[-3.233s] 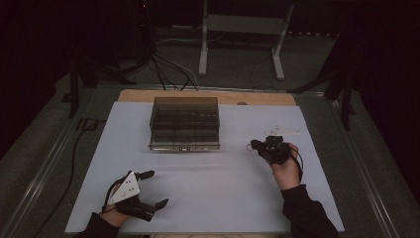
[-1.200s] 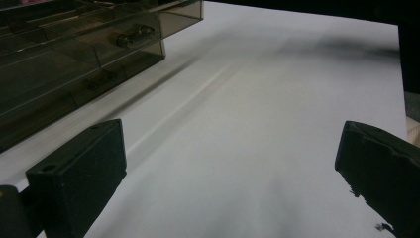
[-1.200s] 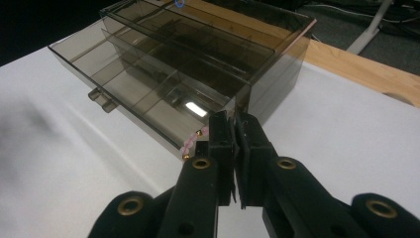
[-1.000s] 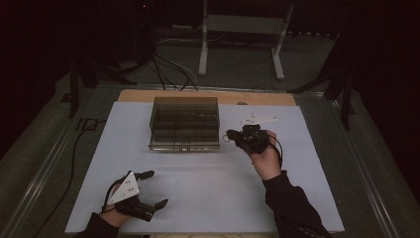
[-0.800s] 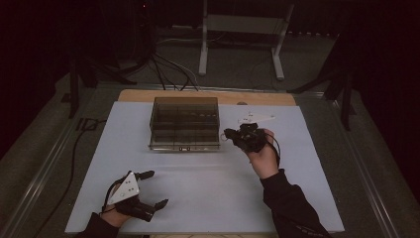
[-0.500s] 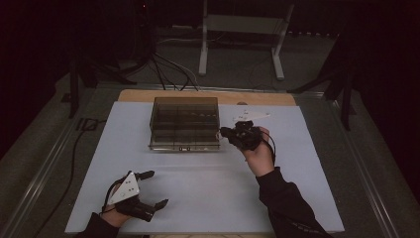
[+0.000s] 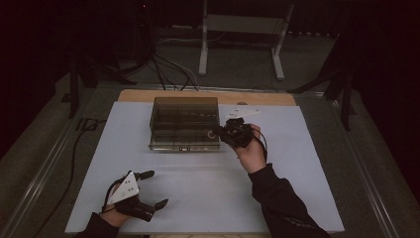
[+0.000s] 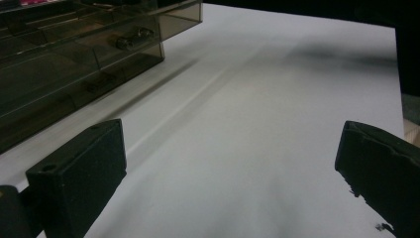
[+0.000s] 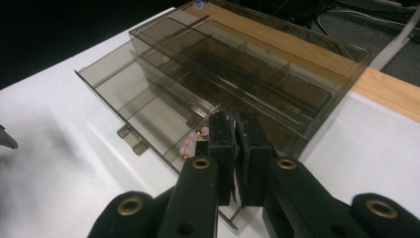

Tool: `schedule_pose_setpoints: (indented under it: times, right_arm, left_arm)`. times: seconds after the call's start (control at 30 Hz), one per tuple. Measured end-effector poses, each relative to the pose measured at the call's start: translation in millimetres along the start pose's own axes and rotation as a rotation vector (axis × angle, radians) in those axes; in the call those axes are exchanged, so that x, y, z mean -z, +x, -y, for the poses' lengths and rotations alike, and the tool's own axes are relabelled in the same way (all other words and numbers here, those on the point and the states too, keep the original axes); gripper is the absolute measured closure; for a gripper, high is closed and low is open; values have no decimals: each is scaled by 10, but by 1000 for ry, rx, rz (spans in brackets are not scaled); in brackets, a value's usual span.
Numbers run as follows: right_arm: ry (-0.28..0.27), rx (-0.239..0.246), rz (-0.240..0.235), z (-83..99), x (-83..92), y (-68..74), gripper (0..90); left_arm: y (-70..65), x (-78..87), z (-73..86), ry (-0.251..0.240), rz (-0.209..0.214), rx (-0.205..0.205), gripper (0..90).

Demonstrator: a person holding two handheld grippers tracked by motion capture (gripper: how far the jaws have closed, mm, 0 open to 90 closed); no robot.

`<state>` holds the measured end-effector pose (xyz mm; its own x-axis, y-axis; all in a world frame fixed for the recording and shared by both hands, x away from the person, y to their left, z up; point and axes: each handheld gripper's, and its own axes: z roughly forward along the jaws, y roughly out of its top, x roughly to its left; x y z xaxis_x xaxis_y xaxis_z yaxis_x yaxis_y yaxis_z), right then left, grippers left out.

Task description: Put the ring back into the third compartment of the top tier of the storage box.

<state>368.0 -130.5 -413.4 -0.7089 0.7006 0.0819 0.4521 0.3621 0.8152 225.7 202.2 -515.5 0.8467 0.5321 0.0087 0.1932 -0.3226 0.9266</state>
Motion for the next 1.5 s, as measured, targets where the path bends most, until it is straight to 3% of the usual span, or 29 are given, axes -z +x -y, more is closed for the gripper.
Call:
schedule_pose_setpoints:
  times: [0.4, 1.0, 1.2, 1.37, 1.5]
  right_arm:
    - [9, 10, -17, -74, -138, 94, 866]
    - [46, -27, -29, -29, -369, 42, 863]
    - [47, -18, -21, -29, -393, 49, 861]
    - [31, -52, -34, -25, -394, 9, 711]
    - [18, -42, -18, -25, -370, 12, 601]
  left_arm:
    - [1, 3, 0, -1, 1, 0, 6]
    - [-4, 1, 3, 2, -1, -3, 6]
    - [2, 5, 4, 0, -1, -2, 6]
    - [-1, 4, 6, 5, -2, -5, 6]
    - [3, 3, 2, 1, -1, -2, 6]
